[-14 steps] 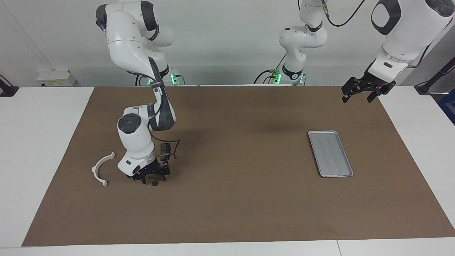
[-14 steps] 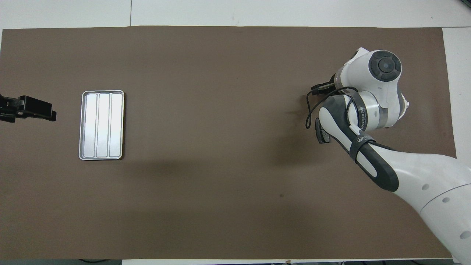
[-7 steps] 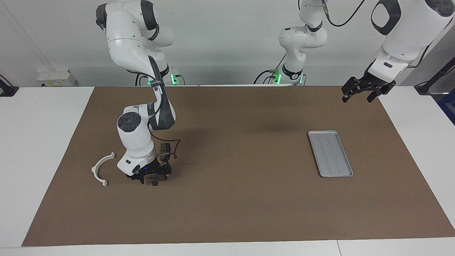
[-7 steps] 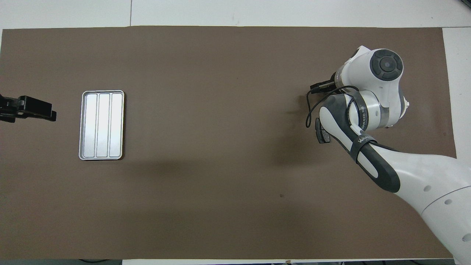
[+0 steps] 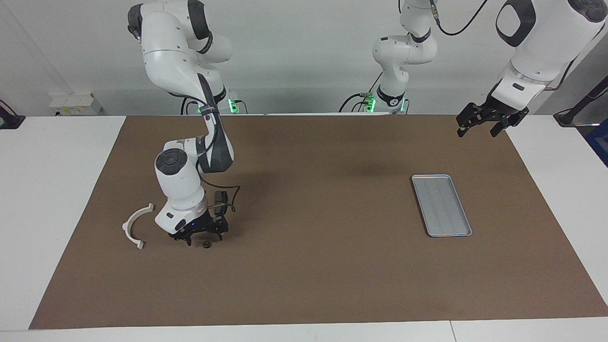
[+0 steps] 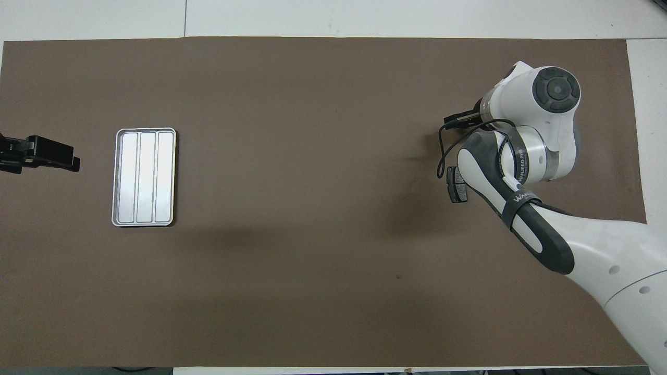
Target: Place bearing gear from tray to pile
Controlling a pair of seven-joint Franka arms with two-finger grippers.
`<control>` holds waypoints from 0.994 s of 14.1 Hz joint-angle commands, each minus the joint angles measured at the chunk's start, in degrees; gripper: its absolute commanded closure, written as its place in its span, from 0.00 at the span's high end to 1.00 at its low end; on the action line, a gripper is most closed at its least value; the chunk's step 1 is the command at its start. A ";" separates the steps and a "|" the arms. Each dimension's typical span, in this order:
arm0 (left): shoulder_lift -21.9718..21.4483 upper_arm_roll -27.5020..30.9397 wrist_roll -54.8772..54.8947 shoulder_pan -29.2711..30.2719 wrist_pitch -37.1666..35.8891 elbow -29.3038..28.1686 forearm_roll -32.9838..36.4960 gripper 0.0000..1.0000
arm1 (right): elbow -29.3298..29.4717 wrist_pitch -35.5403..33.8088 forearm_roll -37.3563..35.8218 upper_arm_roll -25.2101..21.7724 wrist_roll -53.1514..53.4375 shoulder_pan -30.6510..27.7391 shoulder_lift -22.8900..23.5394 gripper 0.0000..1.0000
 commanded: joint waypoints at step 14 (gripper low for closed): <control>-0.73 0.62 0.34 -0.68 -0.95 -0.11 -0.34 1.00 | -0.83 -24.93 0.51 0.59 -1.77 -2.66 -20.53 1.00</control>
